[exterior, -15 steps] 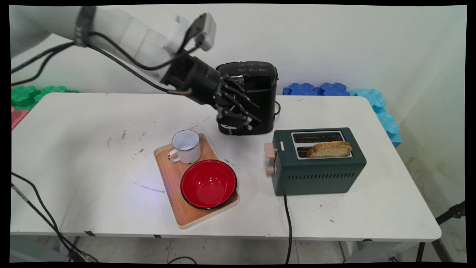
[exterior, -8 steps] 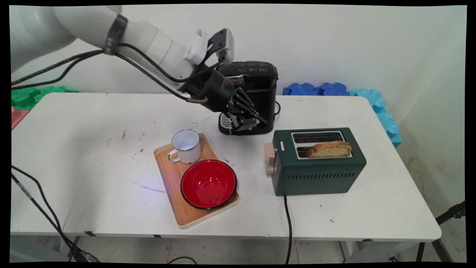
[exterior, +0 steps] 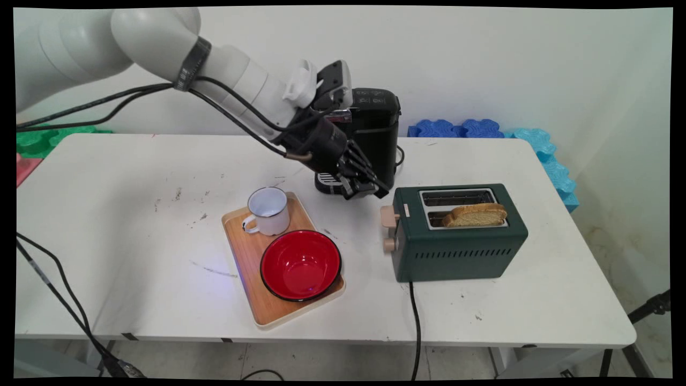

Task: Press the toaster switch

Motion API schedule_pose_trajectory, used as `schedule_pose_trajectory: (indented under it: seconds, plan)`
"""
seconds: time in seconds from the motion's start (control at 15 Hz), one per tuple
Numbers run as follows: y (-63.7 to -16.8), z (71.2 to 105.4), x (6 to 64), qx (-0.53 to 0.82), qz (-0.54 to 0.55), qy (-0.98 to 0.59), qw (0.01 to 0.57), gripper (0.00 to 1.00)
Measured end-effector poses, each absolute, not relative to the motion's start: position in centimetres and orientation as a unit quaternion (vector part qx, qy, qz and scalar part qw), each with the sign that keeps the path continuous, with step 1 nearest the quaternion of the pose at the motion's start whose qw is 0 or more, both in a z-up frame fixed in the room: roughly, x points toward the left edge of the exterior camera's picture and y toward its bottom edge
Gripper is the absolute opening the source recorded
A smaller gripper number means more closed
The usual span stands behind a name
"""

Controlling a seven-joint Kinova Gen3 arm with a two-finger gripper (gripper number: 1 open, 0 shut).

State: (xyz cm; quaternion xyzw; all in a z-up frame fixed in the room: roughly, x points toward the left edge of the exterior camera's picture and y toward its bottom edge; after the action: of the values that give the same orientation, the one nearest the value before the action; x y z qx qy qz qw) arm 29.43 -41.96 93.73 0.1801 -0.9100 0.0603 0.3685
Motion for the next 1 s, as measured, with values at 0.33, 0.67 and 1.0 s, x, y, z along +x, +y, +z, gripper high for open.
schedule_pose_trajectory:
  seconds: [0.33, 0.67, 1.0]
  plan:
    - [-42.0, 92.3, 29.0, 0.183, 0.051, -0.913, 0.362, 0.0]
    - [-42.0, 91.2, 28.6, 0.176, 0.05, -0.914, 0.361, 0.0]
    - [-42.1, 90.4, 28.2, 0.175, 0.047, -0.914, 0.363, 0.0]
